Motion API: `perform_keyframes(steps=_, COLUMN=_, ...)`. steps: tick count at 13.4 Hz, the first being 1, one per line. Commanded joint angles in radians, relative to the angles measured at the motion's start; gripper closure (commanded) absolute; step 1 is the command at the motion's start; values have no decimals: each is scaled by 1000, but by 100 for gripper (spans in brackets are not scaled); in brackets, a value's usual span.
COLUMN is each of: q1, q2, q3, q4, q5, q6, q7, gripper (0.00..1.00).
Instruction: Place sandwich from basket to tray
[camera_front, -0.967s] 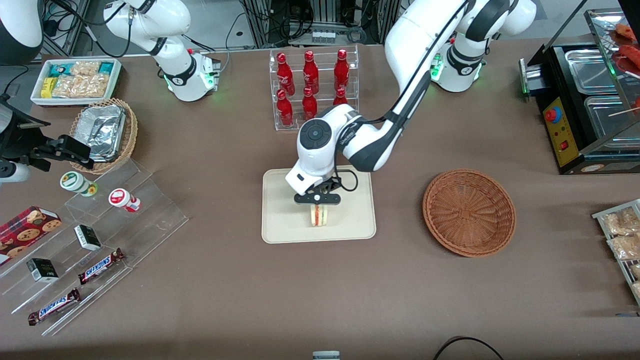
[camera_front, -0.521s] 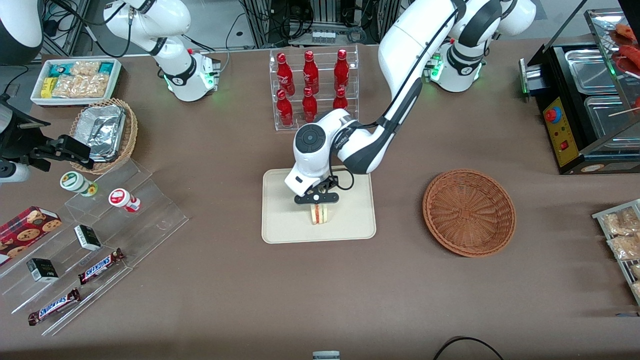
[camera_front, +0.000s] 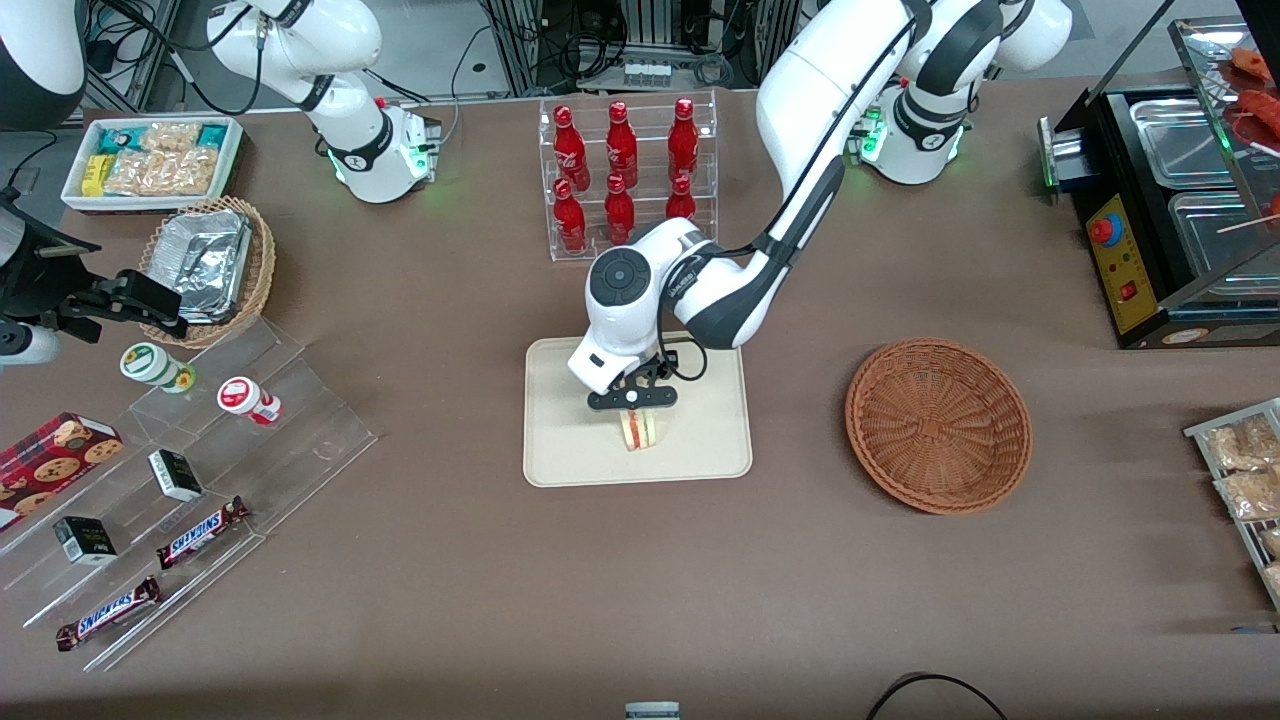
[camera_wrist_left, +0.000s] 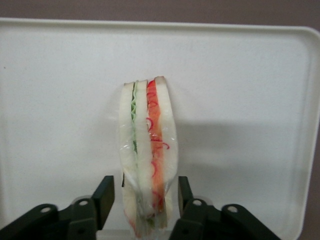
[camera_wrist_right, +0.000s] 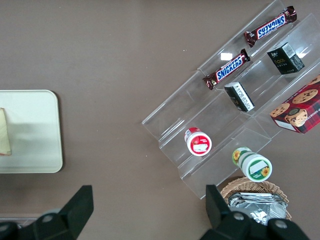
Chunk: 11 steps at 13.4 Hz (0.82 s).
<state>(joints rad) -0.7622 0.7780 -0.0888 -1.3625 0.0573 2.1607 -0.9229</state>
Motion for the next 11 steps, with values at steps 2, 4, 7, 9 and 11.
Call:
perform_keyframes(steps=2, q1=1, q2=-104, q3=17, q4=3, q5=6, q6=-74, q7=-36, gripper=0)
perform_keyframes(steps=4, q1=56, q2=-179, q3=17, q4=-1, q5=4, q6=-123, q7=-62, gripper=0)
perform_keyframes(steps=7, q1=125, q2=-299, q3=17, q4=-36, q5=6, q6=-208, q7=-45, gripper=0)
perform_keyframes(steps=9, q1=188, q2=-397, q3=17, q4=-113, q5=6, q6=-226, q7=28, gripper=0)
perform_keyframes(steps=11, q1=263, q2=-498, q3=15, q4=-206, q5=-7, q6=-243, q7=125, gripper=0)
